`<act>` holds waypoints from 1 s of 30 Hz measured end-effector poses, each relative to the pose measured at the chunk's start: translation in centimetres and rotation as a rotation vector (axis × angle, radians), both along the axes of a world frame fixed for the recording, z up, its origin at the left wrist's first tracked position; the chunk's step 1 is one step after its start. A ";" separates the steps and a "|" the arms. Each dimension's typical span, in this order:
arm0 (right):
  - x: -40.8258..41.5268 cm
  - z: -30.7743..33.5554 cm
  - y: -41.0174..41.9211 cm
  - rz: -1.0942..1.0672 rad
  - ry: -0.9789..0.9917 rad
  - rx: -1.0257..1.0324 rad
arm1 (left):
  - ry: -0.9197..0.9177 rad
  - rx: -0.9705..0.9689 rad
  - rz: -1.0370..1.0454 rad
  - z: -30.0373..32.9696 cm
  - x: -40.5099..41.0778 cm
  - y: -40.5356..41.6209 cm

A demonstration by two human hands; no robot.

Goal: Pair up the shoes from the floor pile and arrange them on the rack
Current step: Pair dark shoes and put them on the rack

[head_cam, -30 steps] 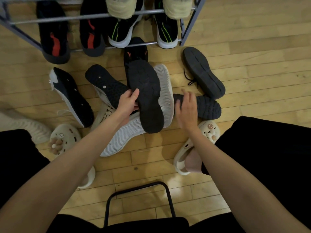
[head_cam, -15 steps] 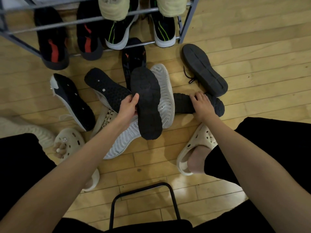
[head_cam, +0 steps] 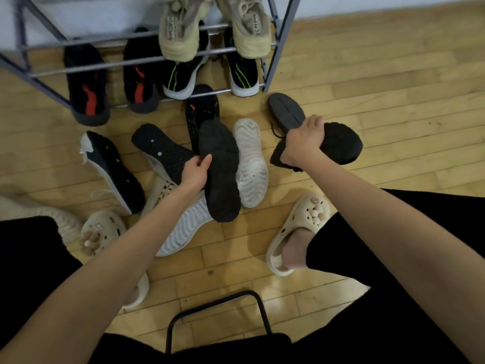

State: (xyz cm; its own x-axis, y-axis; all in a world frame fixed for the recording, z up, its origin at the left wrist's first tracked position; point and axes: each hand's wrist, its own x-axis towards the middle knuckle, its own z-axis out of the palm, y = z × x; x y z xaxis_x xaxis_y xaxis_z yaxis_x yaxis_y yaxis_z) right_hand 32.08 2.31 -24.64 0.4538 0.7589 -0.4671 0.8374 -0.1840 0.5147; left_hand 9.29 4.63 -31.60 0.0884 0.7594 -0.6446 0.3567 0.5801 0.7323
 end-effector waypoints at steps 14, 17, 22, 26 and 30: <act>-3.9 -1.1 -2.2 0.056 0.899 0.895 | 0.107 0.178 0.153 0.2 -5.6 0.9; -6.1 -1.3 -1.8 0.003 1.047 1.117 | 0.289 0.375 0.143 1.3 -7.1 1.9; -9.4 -2.2 -0.2 -0.460 1.334 1.146 | 0.491 0.549 -0.027 1.8 -8.9 2.2; -9.7 -3.7 -1.2 -0.647 1.366 1.161 | 0.515 0.526 -0.145 0.8 -9.1 1.1; -8.3 -3.4 -2.6 -0.803 1.346 1.110 | 0.504 0.527 -0.188 0.0 -8.2 1.0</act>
